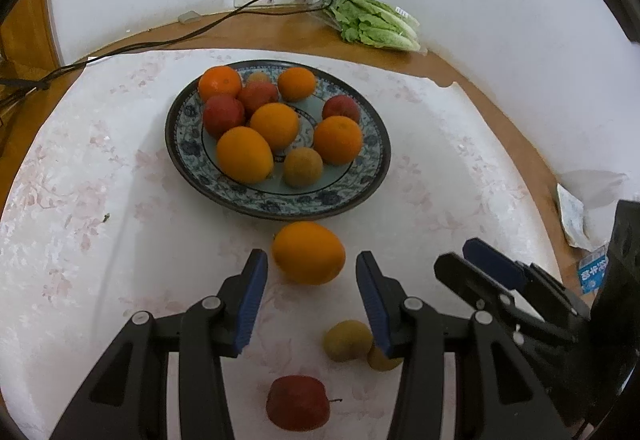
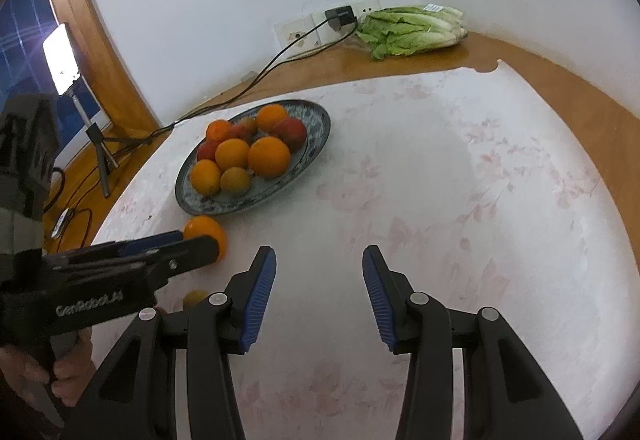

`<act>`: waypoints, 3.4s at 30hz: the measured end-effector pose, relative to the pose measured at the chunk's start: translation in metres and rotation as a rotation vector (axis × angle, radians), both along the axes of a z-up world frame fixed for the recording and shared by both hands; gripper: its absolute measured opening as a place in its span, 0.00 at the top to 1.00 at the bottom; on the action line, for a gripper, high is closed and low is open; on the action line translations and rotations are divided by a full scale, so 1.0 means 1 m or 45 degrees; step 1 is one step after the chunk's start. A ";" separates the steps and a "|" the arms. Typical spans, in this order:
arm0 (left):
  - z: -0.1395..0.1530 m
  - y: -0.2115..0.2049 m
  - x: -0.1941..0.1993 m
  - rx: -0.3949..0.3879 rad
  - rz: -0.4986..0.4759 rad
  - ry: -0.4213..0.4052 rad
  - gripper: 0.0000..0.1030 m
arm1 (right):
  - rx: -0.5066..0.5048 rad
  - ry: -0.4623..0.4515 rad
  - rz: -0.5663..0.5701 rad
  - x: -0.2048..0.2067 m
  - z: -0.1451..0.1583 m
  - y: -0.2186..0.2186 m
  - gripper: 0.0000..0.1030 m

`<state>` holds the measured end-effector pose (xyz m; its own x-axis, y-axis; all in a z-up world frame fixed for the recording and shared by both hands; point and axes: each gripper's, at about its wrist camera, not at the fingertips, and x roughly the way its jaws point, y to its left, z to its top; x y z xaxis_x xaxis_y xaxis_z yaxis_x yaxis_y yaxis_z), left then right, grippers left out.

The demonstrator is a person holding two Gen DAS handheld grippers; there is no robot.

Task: Organize fruits
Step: 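Move both grippers back to the pile and close the left gripper on an orange, then lift the orange with the left gripper while the right gripper grasps a yellow-green pear, then carry the orange with the left gripper while the right gripper carries the pear onto the plate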

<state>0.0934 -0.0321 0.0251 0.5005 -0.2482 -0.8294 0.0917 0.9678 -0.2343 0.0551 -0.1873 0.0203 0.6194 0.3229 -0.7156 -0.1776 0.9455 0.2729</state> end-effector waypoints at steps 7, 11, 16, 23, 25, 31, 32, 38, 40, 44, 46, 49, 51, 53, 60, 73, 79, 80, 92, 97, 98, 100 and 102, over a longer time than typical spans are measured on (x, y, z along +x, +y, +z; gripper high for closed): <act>-0.006 -0.009 0.002 0.065 -0.002 -0.014 0.59 | 0.004 -0.002 0.027 -0.003 -0.004 0.002 0.55; -0.007 -0.009 0.002 0.063 -0.004 -0.022 0.60 | 0.012 -0.007 0.026 -0.004 -0.003 0.002 0.55; -0.004 -0.004 -0.002 0.064 0.006 -0.027 0.60 | 0.020 0.005 0.036 -0.004 -0.005 0.006 0.55; 0.003 0.016 -0.013 0.048 0.058 -0.038 0.60 | 0.017 0.002 0.051 -0.011 -0.002 0.014 0.55; 0.004 0.022 -0.016 0.042 0.074 -0.040 0.60 | 0.019 0.001 0.056 -0.013 0.000 0.017 0.55; 0.005 0.042 -0.026 0.030 0.137 -0.028 0.60 | 0.000 -0.005 0.070 -0.022 0.005 0.027 0.55; 0.005 0.046 -0.029 0.028 0.144 -0.027 0.60 | 0.004 -0.002 0.076 -0.024 0.005 0.029 0.55; 0.005 0.059 -0.039 0.017 0.170 -0.025 0.60 | -0.008 0.008 0.083 -0.031 0.005 0.037 0.55; 0.006 0.064 -0.041 0.010 0.176 -0.026 0.60 | -0.021 0.015 0.074 -0.033 0.004 0.040 0.55; 0.007 0.069 -0.046 -0.006 0.178 -0.037 0.60 | -0.033 0.025 0.063 -0.037 0.002 0.042 0.55; 0.007 0.070 -0.048 -0.017 0.174 -0.040 0.60 | -0.038 0.027 0.064 -0.039 0.001 0.044 0.55; 0.006 0.071 -0.049 -0.016 0.172 -0.037 0.60 | -0.041 0.018 0.070 -0.041 0.000 0.046 0.55; 0.006 0.072 -0.049 -0.022 0.169 -0.034 0.60 | -0.032 0.027 0.081 -0.040 -0.001 0.048 0.55; 0.006 0.073 -0.050 -0.026 0.171 -0.038 0.60 | -0.019 0.049 0.104 -0.039 -0.003 0.051 0.58; 0.005 0.075 -0.052 -0.038 0.175 -0.039 0.60 | -0.030 0.045 0.142 -0.041 -0.006 0.061 0.67; 0.004 0.073 -0.051 -0.041 0.173 -0.037 0.60 | -0.035 0.055 0.134 -0.038 -0.011 0.056 0.75; 0.004 0.072 -0.050 -0.043 0.166 -0.037 0.60 | -0.029 0.050 0.131 -0.038 -0.009 0.053 0.75; 0.005 0.072 -0.049 -0.042 0.167 -0.036 0.60 | -0.031 0.049 0.130 -0.038 -0.008 0.053 0.75; 0.014 0.073 -0.042 -0.044 0.160 -0.062 0.60 | -0.037 0.017 0.122 -0.027 0.005 0.043 0.75; 0.021 0.072 -0.033 -0.029 0.150 -0.081 0.60 | -0.048 -0.007 0.129 -0.017 0.013 0.042 0.75; 0.023 0.072 -0.030 -0.025 0.149 -0.085 0.60 | -0.047 -0.007 0.129 -0.014 0.015 0.042 0.75; 0.025 0.072 -0.025 -0.020 0.146 -0.089 0.60 | -0.045 -0.007 0.132 -0.011 0.016 0.041 0.75; 0.027 0.072 -0.019 -0.015 0.145 -0.093 0.60 | -0.053 -0.012 0.132 -0.007 0.018 0.041 0.75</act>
